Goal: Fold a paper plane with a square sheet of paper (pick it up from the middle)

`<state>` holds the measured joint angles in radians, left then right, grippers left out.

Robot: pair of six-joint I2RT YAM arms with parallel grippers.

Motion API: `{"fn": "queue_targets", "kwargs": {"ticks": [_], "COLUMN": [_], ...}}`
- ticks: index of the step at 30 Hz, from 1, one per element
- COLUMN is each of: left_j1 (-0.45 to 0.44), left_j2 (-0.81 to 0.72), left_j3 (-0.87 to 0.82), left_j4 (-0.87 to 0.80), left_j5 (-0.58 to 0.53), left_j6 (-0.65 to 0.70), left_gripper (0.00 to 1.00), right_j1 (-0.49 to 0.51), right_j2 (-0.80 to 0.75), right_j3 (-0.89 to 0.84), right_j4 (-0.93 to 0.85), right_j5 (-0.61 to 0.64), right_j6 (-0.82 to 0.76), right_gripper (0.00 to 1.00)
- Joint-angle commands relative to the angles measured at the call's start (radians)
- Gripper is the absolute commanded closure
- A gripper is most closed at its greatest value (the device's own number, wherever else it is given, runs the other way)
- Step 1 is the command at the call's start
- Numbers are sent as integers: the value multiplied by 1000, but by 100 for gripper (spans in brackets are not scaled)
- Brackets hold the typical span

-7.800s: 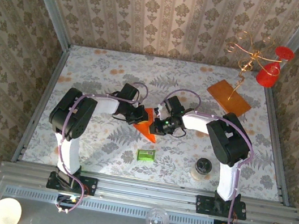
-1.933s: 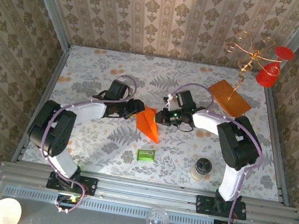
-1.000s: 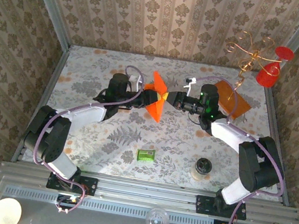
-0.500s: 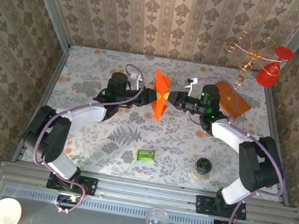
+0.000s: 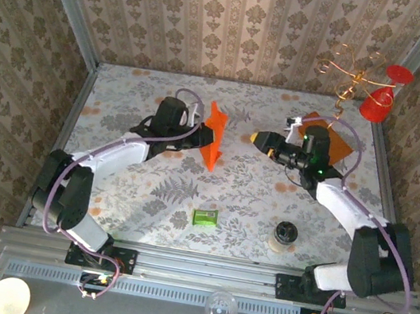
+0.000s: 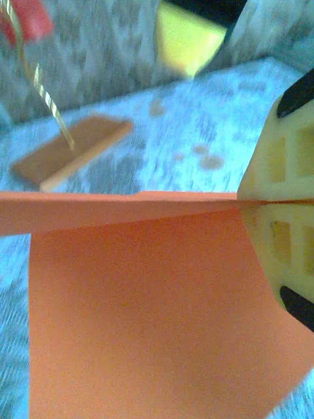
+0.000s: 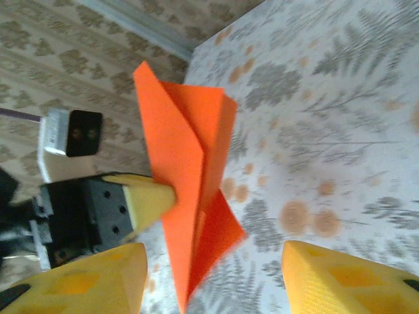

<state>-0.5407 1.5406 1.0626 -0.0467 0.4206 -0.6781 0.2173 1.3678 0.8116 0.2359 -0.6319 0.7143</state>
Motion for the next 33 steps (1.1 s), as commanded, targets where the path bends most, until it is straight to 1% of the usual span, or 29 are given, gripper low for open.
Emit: {"fn": "queue_targets", "kwargs": {"ticks": [1,4,9,13,16,21,25,29,33], "left_j1": [-43,-80,-143,-193,-224,-262,-304,-321,-321], "left_j2": [-27,26,153,281,378,532,633,685,714], "left_j3": [148,255,399,494,541,607,644,646,639], "left_j4": [-384,-563,-778,-896,-937,-962,-960,-928,-893], "left_j5": [-330,-548,-891,-1064,-1136,-1185,-1252,-1237,-1168], "left_j6": [219,279,323,336,333,324,322,307,283], "left_gripper": [90,90,90,90,90,90,90,90,87], "right_j1": [-9,-19,-33,-43,-52,-68,-75,-84,-97], "right_j2": [-70,-105,-141,-144,-143,-149,-152,-156,-173], "right_j3": [1,-21,-60,-70,-75,-81,-86,-88,-97], "right_j4": [-205,-246,-269,-283,-285,-287,-293,-297,-304], "right_j5": [131,174,221,241,248,249,243,236,247], "right_j6": [-156,-188,-194,-191,-182,-174,-174,-171,-171], "right_gripper": [40,37,36,36,36,35,35,35,35]}}
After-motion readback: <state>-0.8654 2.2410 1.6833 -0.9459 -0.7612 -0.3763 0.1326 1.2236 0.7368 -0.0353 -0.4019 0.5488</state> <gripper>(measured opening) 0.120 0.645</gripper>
